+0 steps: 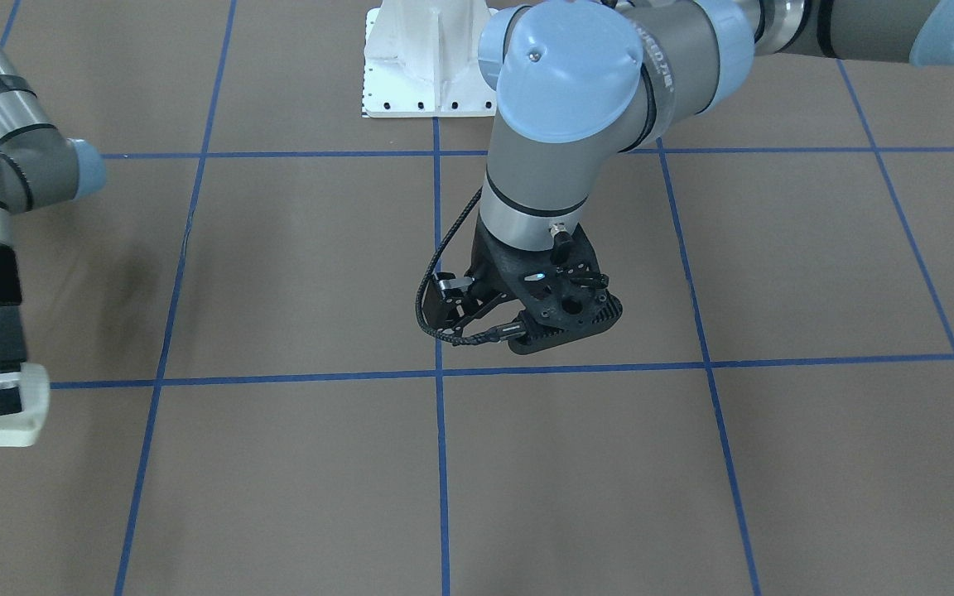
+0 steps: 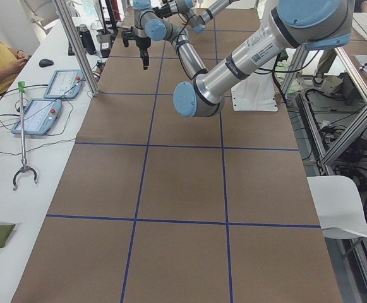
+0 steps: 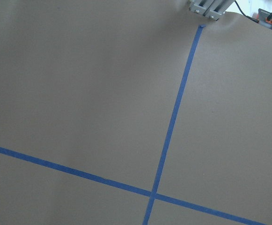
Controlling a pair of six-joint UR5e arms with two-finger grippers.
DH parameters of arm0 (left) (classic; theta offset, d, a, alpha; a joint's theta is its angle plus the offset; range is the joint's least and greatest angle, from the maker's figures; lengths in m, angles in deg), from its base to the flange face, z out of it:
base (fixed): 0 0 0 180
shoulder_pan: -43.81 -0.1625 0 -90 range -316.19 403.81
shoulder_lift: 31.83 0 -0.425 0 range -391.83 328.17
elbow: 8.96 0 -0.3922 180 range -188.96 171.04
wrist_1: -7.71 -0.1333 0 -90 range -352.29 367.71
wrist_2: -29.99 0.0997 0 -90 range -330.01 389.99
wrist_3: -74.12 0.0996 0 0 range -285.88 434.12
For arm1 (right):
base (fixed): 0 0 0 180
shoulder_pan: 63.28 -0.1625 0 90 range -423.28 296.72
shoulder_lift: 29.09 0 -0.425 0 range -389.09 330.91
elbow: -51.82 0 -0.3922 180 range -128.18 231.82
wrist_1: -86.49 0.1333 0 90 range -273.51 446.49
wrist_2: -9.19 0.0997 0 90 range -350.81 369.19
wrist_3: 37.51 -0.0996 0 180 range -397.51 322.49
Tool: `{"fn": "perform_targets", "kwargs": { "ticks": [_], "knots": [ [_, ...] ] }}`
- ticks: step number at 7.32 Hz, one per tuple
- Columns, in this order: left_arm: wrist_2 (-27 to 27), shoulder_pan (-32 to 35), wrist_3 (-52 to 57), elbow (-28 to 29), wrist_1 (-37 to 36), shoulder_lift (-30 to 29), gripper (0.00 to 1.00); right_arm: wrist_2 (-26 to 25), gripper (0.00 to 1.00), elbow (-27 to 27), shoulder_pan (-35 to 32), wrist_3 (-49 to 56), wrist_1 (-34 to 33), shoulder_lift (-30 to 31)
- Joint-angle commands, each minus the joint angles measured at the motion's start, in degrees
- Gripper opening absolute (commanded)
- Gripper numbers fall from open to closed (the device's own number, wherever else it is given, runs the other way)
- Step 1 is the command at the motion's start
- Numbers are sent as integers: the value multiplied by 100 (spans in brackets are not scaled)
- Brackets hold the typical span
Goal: Left arm hands cup to right arm to dump lemon
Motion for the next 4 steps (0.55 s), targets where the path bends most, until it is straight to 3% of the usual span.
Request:
{"fn": "perform_targets", "kwargs": {
  "ticks": [1, 2, 4],
  "knots": [
    [-161, -14, -38, 470, -35, -536, 100, -1418, 24, 25, 1229, 1391, -851, -874],
    [-719, -14, -64, 559, -44, -608, 100, -1937, 24, 25, 1634, 1813, -1552, -1330],
    [-909, -75, -64, 534, -376, -688, 100, -2896, 24, 25, 2286, 2063, -2451, -1877]
  ]
}}
